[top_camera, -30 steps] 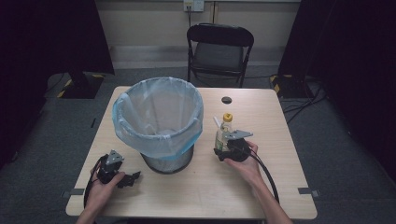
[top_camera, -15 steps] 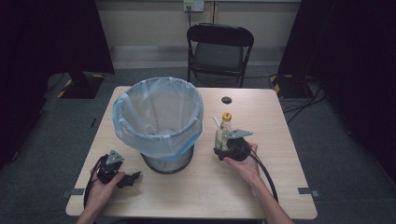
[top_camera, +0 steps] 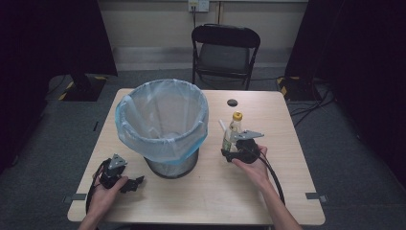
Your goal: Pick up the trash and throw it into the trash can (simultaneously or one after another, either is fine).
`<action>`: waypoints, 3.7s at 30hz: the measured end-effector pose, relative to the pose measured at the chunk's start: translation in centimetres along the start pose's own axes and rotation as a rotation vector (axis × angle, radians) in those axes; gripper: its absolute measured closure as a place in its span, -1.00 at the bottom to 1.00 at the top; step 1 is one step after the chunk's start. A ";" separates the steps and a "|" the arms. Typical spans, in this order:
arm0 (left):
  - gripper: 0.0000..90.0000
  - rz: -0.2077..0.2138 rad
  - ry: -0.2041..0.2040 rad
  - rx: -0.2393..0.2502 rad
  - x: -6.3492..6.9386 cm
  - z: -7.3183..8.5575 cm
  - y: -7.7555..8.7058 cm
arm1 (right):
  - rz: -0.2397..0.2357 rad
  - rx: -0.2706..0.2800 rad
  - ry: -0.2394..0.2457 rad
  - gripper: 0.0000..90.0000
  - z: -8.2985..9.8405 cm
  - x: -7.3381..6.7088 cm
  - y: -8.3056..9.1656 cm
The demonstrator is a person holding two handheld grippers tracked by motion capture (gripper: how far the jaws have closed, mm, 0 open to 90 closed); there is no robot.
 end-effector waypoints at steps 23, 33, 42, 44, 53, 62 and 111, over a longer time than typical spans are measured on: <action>-1.00 0.002 -0.002 0.000 0.0 0.0 0.0 | -0.047 0.101 -0.063 -0.37 -3.6 -0.3 2.7; -1.00 0.003 -0.002 0.000 0.0 0.0 0.0 | -0.037 0.155 -0.047 -0.37 -4.6 -0.3 3.8; -1.00 0.004 -0.002 -0.001 0.0 0.0 0.0 | -0.034 0.207 -0.045 -0.37 -6.2 -0.3 5.3; -1.00 0.003 -0.002 -0.001 0.0 0.0 0.0 | -0.033 0.219 -0.038 -0.37 -6.6 -0.3 5.6; -1.00 0.003 -0.002 0.000 0.0 0.0 0.0 | -0.067 0.273 -0.033 -0.37 -8.5 -0.7 7.7; -1.00 0.003 -0.002 0.000 0.0 0.0 0.0 | -0.104 0.355 -0.018 -0.37 -11.4 -0.6 10.2; -1.00 0.004 -0.002 0.000 0.0 0.0 0.0 | -0.210 0.543 0.132 -0.37 -24.8 -5.6 14.3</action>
Point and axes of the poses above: each handheld gripper's, and its own axes: y roughly backward along the jaws, z roughly out of its underside, x roughly to its right, the point moved 5 cm from there along -y, roughly forward along the jaws, and after that the axes turned 4 degrees about y, right-handed, at the moved point
